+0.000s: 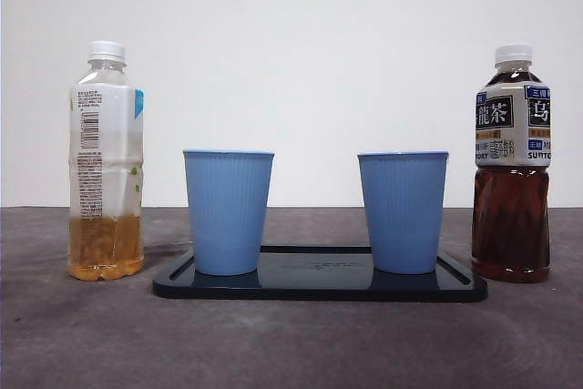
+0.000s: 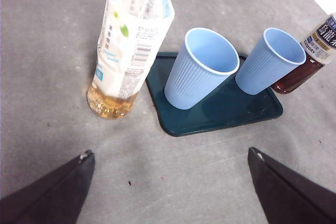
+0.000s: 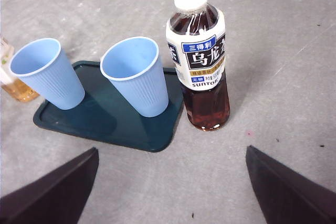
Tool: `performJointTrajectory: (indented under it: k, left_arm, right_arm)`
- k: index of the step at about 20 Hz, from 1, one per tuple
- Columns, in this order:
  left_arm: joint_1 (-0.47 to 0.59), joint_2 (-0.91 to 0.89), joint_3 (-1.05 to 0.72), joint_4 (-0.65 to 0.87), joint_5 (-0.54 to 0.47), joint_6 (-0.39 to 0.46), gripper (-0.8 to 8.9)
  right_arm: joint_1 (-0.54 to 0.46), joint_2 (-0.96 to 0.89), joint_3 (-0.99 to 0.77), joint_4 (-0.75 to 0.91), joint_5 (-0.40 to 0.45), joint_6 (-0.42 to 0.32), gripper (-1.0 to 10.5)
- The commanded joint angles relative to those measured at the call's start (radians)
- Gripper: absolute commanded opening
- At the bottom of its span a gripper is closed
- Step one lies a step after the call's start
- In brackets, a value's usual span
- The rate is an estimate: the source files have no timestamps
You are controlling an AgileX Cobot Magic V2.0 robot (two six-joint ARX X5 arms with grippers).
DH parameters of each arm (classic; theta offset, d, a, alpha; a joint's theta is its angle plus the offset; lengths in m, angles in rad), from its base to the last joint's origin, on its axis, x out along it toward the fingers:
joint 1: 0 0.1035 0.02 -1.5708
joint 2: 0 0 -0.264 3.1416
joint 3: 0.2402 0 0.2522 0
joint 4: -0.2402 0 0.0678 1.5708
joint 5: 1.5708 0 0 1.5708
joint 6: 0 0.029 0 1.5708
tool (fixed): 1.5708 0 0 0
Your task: Pour the drink into the cup
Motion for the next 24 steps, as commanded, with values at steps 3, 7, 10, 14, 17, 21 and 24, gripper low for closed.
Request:
performJointTrajectory:
  k: [3, 7, 10, 14, 17, 21, 24]
  left_arm:
    - [-0.001, 0.003, 0.018, 0.019, 0.005, 0.015, 4.71]
    - [-0.001, 0.003, 0.018, 0.018, 0.005, 0.015, 4.71]
    - [-0.001, 0.003, 0.018, 0.019, 0.005, 0.015, 4.71]
    - [-0.001, 0.003, 0.018, 0.019, 0.005, 0.015, 4.7]
    - [-0.001, 0.003, 0.018, 0.019, 0.005, 0.015, 4.7]
    - [-0.001, 0.003, 0.018, 0.019, 0.005, 0.016, 4.7]
    - [-0.001, 0.003, 0.018, 0.018, 0.005, 0.015, 4.7]
  right_arm:
    - [0.014, 0.015, -0.067, 0.115, -0.004, 0.112, 4.5]
    - [0.066, 0.029, -0.224, 0.35, 0.012, 0.262, 4.5]
    - [0.124, 0.087, -0.311, 0.491, 0.093, 0.283, 4.5]
    - [0.2, 0.233, -0.4, 0.734, 0.202, 0.282, 4.5]
    - [0.237, 0.364, -0.431, 0.918, 0.288, 0.26, 4.5]
    - [0.241, 0.537, -0.431, 1.131, 0.297, 0.241, 4.5]
    - [0.241, 0.662, -0.431, 1.238, 0.337, 0.224, 4.5]
